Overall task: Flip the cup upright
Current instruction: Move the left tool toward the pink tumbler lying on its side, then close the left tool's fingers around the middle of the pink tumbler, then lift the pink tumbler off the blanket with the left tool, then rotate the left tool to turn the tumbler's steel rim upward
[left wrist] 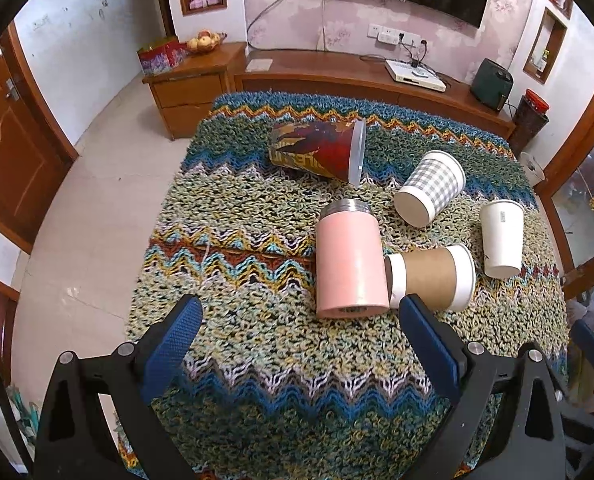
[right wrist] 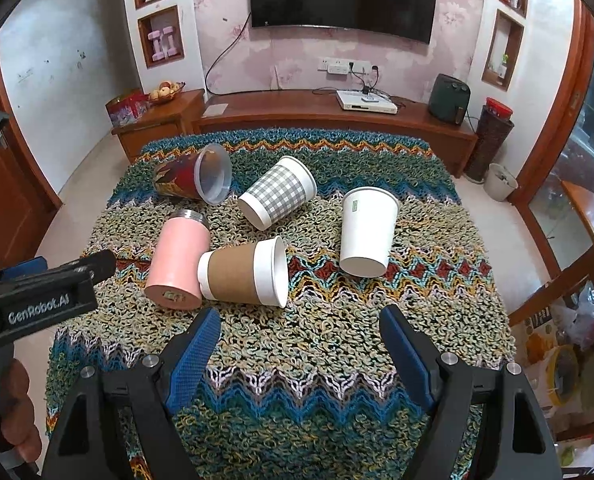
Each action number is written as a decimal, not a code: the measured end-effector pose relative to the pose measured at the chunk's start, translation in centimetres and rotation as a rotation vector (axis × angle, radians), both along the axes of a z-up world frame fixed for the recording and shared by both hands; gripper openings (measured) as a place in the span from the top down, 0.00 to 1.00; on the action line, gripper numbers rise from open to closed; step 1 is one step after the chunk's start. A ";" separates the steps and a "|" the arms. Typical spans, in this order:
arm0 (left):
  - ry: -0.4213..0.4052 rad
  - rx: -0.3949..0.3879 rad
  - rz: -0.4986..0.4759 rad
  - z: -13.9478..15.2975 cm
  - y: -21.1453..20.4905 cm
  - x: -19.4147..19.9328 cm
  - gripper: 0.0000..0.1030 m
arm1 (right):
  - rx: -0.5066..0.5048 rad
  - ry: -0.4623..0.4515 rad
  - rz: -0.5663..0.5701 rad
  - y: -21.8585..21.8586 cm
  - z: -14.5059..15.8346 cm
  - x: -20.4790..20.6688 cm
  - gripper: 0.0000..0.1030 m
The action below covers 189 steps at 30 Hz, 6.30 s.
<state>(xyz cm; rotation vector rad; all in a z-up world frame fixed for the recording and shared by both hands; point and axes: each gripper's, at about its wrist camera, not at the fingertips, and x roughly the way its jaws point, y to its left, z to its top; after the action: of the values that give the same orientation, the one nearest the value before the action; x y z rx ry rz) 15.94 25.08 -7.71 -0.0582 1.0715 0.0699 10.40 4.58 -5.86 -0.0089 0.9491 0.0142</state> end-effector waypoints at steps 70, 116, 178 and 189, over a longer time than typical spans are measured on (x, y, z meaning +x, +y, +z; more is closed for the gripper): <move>0.335 -0.058 -0.052 -12.4 -5.4 10.6 0.33 | 0.076 0.097 0.003 0.4 -6.5 7.9 0.20; 0.238 -0.055 -0.083 -6.8 -6.2 -10.9 0.33 | 0.062 0.001 0.026 -4.7 -1.2 -10.2 0.20; 0.192 -0.151 -0.156 -5.4 -4.2 -13.0 0.09 | 0.498 0.412 0.171 -1.7 -9.7 -2.2 0.20; 0.187 -0.148 -0.134 -5.5 -2.5 -13.4 0.09 | 0.514 0.538 0.214 1.5 -12.4 0.3 0.20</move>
<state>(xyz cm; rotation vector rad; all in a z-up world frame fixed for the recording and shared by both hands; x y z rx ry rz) 2.54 22.61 -13.24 -0.1147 1.2637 -0.1275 10.66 6.08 -18.26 0.3852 1.4549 0.4773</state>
